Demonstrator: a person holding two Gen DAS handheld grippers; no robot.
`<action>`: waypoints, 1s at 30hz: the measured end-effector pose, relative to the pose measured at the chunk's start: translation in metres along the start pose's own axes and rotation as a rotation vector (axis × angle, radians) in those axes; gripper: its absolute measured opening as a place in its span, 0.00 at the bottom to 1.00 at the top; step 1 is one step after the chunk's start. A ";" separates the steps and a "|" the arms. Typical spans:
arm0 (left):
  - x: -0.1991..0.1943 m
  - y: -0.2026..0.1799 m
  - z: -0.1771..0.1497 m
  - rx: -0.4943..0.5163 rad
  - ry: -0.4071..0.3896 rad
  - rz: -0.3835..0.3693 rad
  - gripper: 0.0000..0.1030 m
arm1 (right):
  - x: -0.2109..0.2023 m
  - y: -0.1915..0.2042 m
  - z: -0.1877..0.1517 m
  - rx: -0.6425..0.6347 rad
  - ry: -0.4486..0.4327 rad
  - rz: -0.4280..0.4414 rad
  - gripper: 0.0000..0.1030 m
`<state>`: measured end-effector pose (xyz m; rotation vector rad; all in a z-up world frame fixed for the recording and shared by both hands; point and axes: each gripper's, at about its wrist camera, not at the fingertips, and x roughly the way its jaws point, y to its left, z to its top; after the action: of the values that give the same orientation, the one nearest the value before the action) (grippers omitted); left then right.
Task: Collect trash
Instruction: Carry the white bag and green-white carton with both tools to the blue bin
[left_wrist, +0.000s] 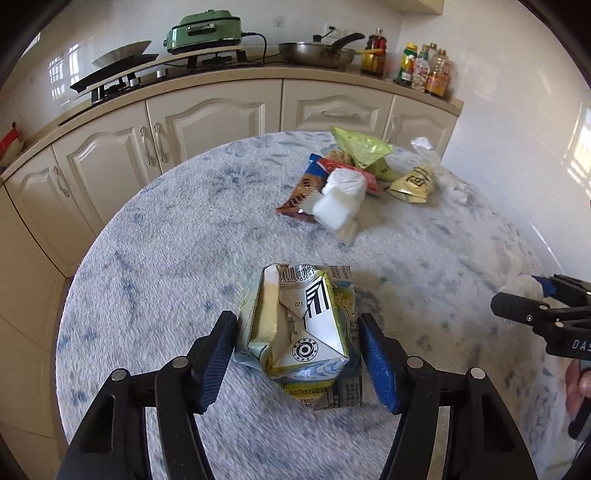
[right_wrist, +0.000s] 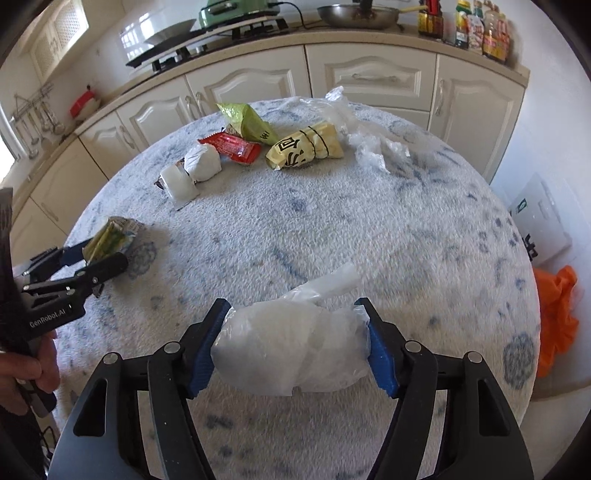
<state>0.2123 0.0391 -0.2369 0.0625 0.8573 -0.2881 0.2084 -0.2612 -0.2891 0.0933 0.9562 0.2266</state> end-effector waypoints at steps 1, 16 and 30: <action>-0.004 -0.004 0.000 0.001 -0.006 -0.002 0.60 | -0.004 -0.001 -0.002 0.009 -0.006 0.005 0.67; -0.106 -0.079 0.004 0.073 -0.165 -0.061 0.60 | -0.108 -0.028 -0.012 0.091 -0.221 0.044 0.67; -0.151 -0.178 0.001 0.196 -0.241 -0.172 0.60 | -0.197 -0.106 -0.047 0.216 -0.379 -0.028 0.67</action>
<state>0.0702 -0.0981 -0.1117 0.1340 0.5937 -0.5299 0.0762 -0.4108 -0.1780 0.3106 0.6009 0.0745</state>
